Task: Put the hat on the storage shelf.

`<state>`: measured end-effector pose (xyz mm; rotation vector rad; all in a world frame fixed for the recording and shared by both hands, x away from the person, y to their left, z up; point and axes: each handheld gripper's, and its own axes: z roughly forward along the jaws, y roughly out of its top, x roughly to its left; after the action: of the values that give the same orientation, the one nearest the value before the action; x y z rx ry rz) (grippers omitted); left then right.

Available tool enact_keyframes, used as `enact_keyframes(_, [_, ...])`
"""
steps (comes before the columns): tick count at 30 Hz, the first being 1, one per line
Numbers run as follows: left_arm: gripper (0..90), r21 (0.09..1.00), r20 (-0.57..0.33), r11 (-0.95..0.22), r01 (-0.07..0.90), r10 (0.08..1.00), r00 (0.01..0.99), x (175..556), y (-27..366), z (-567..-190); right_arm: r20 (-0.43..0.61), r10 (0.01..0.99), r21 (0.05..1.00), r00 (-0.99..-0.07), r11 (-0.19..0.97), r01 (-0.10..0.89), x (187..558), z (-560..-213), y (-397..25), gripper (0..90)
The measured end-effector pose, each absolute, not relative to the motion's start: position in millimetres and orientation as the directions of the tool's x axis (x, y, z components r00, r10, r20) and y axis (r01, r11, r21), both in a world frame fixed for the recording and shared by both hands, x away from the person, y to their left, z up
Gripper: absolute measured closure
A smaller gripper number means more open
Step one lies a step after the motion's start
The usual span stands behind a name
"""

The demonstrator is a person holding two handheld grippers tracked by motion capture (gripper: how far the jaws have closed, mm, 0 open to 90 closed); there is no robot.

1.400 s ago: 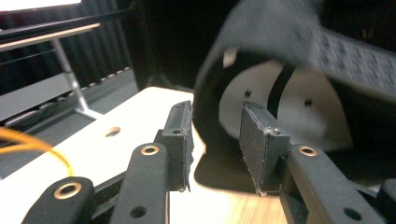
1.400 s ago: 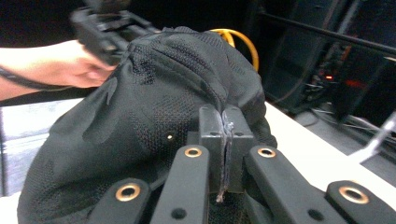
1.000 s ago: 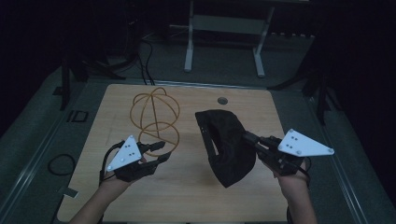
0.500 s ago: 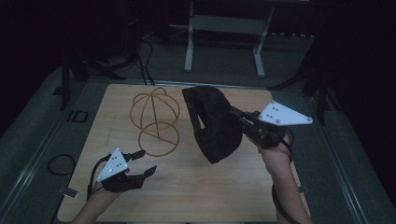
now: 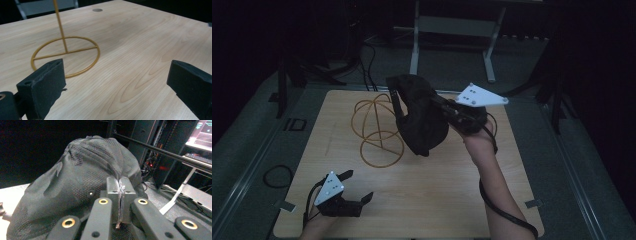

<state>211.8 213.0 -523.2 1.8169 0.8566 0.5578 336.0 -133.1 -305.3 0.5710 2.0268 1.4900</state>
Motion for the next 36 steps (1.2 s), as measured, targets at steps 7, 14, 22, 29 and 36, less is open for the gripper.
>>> enact_keyframes(7, [2.4, 0.924, -0.012, -0.231, 0.304, 0.778, 0.628, 211, 218, -533, -0.174, 0.615, 0.950, -0.769, 0.310, 0.033, 351, -307, -104, 89.0])
enact_keyframes(14, [2.5, 0.921, -0.009, -0.242, 0.305, 0.770, 0.638, 210, 218, -537, -0.144, 0.581, 0.940, -0.801, 0.333, 0.073, 367, -318, -74, 88.9])
enact_keyframes(22, [2.5, 0.927, -0.010, -0.226, 0.298, 0.781, 0.625, 208, 223, -536, -0.122, 0.556, 0.926, -0.822, 0.361, 0.107, 378, -335, -47, 88.9])
enact_keyframes(29, [2.6, 0.926, -0.022, -0.219, 0.307, 0.780, 0.625, 209, 224, -538, -0.099, 0.538, 0.917, -0.837, 0.377, 0.133, 387, -344, -28, 88.7])
enact_keyframes(36, [2.6, 0.927, -0.035, -0.208, 0.311, 0.779, 0.626, 209, 226, -539, -0.092, 0.531, 0.910, -0.842, 0.388, 0.146, 392, -347, -11, 88.5])
